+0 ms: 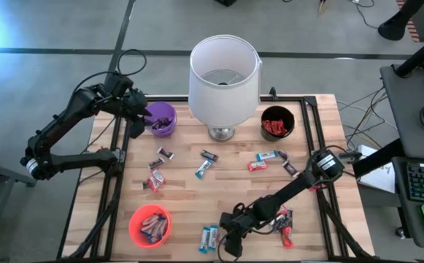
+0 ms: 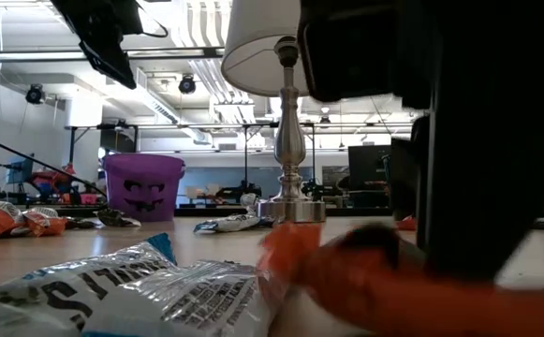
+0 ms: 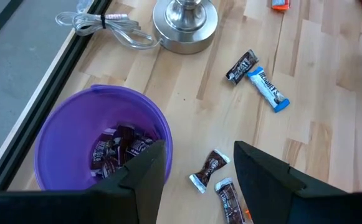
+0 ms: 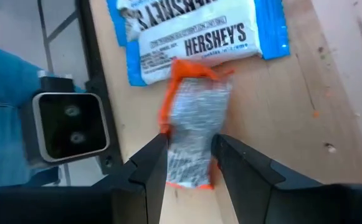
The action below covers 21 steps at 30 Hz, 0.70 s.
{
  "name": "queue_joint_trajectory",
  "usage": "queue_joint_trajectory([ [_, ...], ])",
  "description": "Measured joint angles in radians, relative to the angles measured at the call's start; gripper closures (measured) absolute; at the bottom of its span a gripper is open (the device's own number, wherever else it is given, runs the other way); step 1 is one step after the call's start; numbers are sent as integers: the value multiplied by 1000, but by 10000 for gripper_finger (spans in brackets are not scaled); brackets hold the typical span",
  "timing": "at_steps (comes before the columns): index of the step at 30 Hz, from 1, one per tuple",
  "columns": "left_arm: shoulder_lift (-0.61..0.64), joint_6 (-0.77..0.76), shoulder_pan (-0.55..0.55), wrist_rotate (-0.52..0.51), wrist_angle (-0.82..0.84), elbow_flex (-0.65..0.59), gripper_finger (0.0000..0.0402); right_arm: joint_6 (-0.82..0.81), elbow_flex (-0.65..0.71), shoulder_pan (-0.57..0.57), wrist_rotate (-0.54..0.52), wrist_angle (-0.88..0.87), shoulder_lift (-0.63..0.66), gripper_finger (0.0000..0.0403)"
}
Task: Organize candy in baskets
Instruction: Put the orange chocolate bar into the black bucket
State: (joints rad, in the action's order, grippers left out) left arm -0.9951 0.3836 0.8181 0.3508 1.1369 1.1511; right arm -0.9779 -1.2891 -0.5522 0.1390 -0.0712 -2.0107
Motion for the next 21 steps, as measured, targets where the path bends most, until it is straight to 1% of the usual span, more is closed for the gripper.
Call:
queue_joint_trajectory([
  [4,0,-6,0,0,0,0,230,-20,-2,0,-8,0,-15,268],
  [6,0,-8,0,0,0,0,230,-25,-2,0,-8,-4,-20,277],
  [9,0,-8,0,0,0,0,230,-26,-4,1,-9,-30,-22,312],
  [12,0,-8,0,0,1,0,230,-26,-5,1,-8,-49,-22,367],
  [13,0,-8,0,0,1,0,230,-30,-4,1,-6,-52,-21,379],
  [16,0,-8,0,0,1,0,230,-58,-2,1,-6,-61,-8,387],
  [21,0,-8,0,0,3,0,230,-100,4,0,-17,-128,45,390],
])
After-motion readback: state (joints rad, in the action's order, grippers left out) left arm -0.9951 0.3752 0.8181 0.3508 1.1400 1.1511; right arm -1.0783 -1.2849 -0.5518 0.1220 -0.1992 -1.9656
